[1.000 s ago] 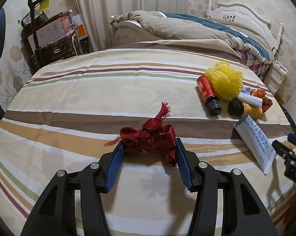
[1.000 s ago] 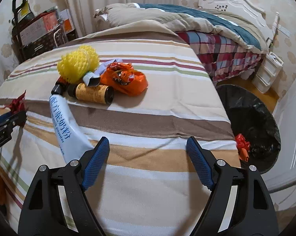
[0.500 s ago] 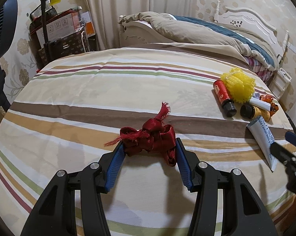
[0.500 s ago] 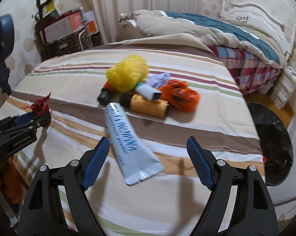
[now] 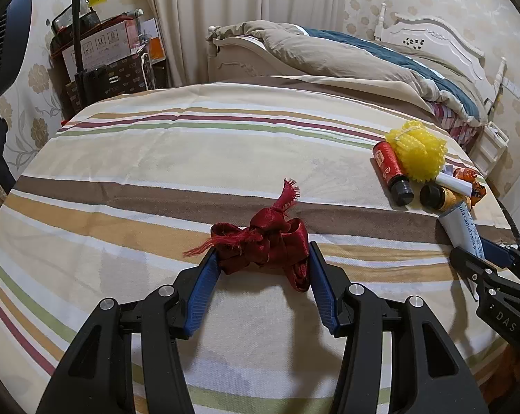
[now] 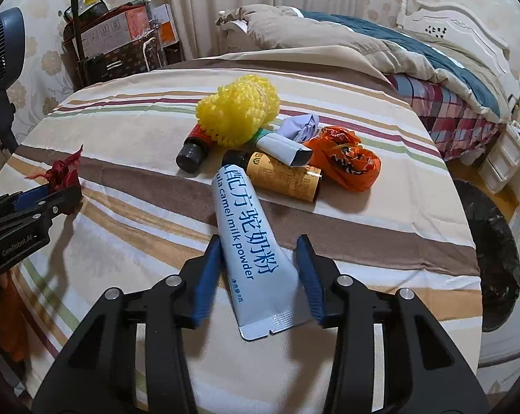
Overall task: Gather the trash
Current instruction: 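Grasp the white milk powder tube with the right tool while the left tool holds the ribbon, then carry the ribbon and milk tube to the bin and release them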
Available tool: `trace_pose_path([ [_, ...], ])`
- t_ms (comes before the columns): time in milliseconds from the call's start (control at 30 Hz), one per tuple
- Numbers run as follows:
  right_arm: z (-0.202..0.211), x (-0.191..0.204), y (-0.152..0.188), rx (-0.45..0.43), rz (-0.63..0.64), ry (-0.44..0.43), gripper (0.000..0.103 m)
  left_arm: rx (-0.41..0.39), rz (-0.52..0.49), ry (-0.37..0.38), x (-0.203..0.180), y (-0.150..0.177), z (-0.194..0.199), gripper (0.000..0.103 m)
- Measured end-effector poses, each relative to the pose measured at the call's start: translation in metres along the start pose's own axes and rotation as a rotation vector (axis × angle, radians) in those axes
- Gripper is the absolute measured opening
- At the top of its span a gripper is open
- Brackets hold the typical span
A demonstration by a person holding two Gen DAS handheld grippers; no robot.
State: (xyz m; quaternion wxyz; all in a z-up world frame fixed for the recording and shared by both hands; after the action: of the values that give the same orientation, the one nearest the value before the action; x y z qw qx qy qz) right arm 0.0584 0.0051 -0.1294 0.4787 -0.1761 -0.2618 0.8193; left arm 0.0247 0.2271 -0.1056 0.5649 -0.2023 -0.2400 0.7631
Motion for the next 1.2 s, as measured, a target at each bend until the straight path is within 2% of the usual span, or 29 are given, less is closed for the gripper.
trace_pose_path([
  [200,0.005,-0.003,0.003,-0.014,-0.019,-0.009,0.033,-0.007,-0.005,0.005,-0.002,-0.001,0.001,0.052],
  [567,0.025,-0.027,0.010,-0.058,-0.103,-0.006,0.031,-0.019,-0.011,0.043,-0.016,-0.001,0.006,0.050],
  [1200,0.066,-0.100,0.012,-0.159,-0.252,0.061,0.031,-0.074,-0.125,0.178,-0.102,-0.012,0.029,0.049],
])
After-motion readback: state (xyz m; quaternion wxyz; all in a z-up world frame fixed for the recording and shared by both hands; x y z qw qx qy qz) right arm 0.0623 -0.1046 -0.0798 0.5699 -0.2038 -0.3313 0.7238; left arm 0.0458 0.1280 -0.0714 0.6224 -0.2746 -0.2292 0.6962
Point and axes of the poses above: each gripper's, at about its wrist camera, not at the fingertips, and z roughly against the way its jaws point, x to its left, y to its underside, the point moved 7 cm from there along -z, roughly the way its jaws point, and after that the axes turned 4 degrees about x, right-handed, at the moved point
